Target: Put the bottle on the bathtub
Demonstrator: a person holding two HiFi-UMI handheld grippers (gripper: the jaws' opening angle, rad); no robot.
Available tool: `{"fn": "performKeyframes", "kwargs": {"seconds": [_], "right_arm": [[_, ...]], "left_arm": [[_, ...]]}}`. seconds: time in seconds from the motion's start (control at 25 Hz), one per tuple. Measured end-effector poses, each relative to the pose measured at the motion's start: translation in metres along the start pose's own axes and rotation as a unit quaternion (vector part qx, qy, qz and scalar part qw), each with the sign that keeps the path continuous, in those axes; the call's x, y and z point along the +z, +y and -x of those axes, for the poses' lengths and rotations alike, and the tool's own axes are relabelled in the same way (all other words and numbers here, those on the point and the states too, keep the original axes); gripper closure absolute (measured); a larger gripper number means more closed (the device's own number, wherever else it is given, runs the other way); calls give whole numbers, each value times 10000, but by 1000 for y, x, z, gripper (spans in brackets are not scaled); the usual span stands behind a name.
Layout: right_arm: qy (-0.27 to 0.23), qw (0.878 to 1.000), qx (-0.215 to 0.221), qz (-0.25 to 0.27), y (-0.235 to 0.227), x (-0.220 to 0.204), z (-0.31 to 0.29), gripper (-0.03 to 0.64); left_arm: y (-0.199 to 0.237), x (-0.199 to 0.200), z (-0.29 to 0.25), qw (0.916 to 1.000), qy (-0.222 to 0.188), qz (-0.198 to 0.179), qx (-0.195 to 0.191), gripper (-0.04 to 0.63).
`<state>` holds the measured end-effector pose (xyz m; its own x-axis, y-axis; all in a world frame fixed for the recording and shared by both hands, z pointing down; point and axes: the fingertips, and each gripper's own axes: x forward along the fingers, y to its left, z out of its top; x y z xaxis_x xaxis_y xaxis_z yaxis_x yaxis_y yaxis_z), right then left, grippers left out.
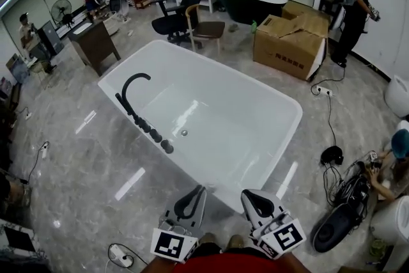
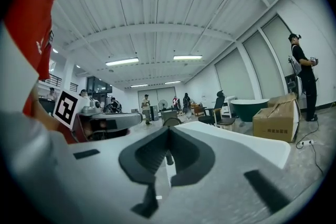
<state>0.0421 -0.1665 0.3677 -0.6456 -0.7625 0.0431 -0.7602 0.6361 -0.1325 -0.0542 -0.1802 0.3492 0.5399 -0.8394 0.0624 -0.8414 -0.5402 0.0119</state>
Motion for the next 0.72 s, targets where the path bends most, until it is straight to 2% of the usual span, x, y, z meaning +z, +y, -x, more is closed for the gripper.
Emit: {"fn": "performKeyframes", "kwargs": {"seconds": [0.28, 0.72], "right_arm": [[-306, 9993, 207, 51, 19, 25, 5, 612], [-414, 9984, 333, 191, 34, 38, 9, 612]], "left_arm": [[-15, 31, 14, 9994, -255, 47, -243, 584], [-30, 40, 21, 9987, -363, 52, -348, 584]]}}
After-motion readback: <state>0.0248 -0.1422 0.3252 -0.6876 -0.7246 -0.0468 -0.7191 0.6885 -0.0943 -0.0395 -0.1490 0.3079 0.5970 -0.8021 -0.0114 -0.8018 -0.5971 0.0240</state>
